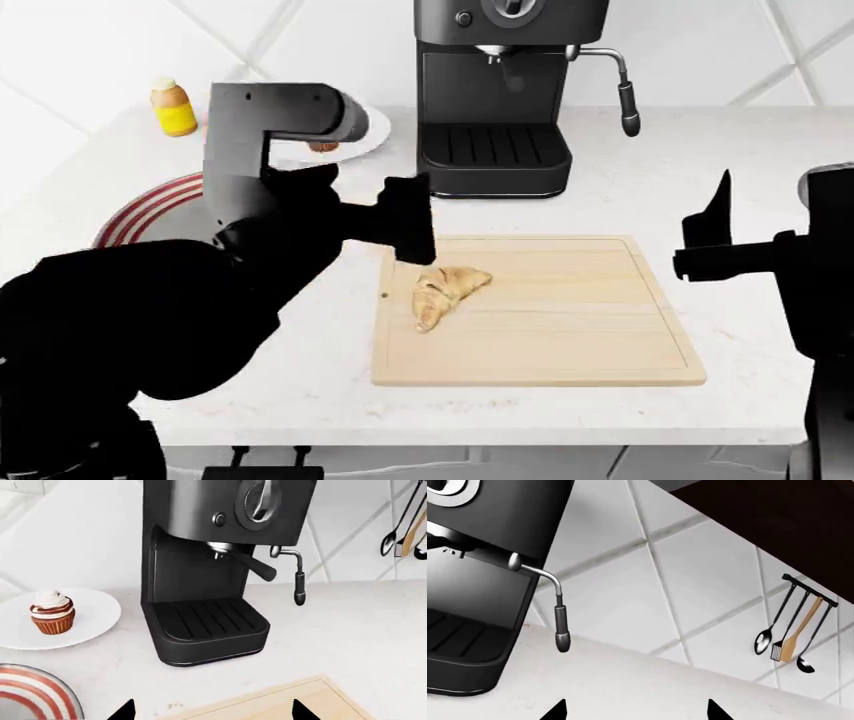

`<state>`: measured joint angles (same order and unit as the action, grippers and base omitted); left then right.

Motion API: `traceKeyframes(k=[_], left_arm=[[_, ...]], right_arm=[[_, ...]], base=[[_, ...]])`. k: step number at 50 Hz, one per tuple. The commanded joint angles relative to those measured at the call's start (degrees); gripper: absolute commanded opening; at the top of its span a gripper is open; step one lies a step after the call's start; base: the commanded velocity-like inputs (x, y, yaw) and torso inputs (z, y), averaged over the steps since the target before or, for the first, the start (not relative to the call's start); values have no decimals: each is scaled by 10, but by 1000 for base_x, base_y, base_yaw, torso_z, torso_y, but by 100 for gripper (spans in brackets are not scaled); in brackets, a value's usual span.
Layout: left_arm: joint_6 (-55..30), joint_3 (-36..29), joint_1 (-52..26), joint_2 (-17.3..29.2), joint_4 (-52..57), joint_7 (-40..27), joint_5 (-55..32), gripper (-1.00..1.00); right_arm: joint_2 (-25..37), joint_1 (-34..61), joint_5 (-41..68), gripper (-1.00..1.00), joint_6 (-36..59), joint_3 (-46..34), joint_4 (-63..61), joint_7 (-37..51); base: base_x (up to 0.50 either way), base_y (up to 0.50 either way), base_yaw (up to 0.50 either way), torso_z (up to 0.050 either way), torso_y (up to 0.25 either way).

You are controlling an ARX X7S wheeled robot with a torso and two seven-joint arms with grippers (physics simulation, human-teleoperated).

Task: From the different types of pastries on the counter, select a croissant and place it on the cutting board. Then retrieve a jar of jam from the cabinet and place it alongside the croissant on the cutting board.

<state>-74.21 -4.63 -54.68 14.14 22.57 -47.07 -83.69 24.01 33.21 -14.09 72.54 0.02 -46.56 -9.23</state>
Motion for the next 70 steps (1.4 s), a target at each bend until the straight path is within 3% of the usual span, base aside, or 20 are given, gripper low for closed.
traceKeyframes(k=[1, 8, 12, 17, 19, 27, 38, 46, 53, 70], left_arm=[[78, 123, -22, 53, 50, 47, 25, 100], [185, 158, 46, 83, 158, 119, 177, 100], [244, 141, 92, 101, 211, 142, 292, 100], [281, 111, 135, 111, 215, 167, 364, 100], [280, 106, 141, 112, 211, 171, 365, 100], [243, 105, 156, 124, 252, 152, 324, 100], [280, 78, 182, 125, 199, 210, 354, 100], [299, 71, 187, 125, 167, 240, 362, 100], [262, 81, 124, 117, 130, 218, 321, 100], [283, 51, 56, 106, 42, 241, 356, 100]], right_arm=[[-3, 39, -18, 100, 32, -40, -12, 18], [-22, 109, -27, 100, 65, -59, -43, 23], [-53, 174, -13, 100, 80, -63, -54, 11], [-92, 277, 10, 100, 110, -65, -33, -11], [-99, 313, 13, 100, 117, -71, -21, -14], [-171, 368, 43, 100, -11, -40, 113, 4], [-204, 458, 73, 100, -102, -29, 245, 21], [-221, 536, 94, 100, -248, -29, 460, 57], [-218, 619, 99, 100, -341, -49, 638, 73], [-212, 652, 111, 100, -278, -70, 677, 89]], base=[[0, 0, 0, 0, 0], [0, 0, 0, 0, 0], [0, 0, 0, 0, 0], [0, 0, 0, 0, 0], [0, 0, 0, 0, 0], [0, 0, 0, 0, 0], [0, 0, 0, 0, 0], [0, 0, 0, 0, 0], [0, 0, 0, 0, 0], [0, 0, 0, 22, -5]])
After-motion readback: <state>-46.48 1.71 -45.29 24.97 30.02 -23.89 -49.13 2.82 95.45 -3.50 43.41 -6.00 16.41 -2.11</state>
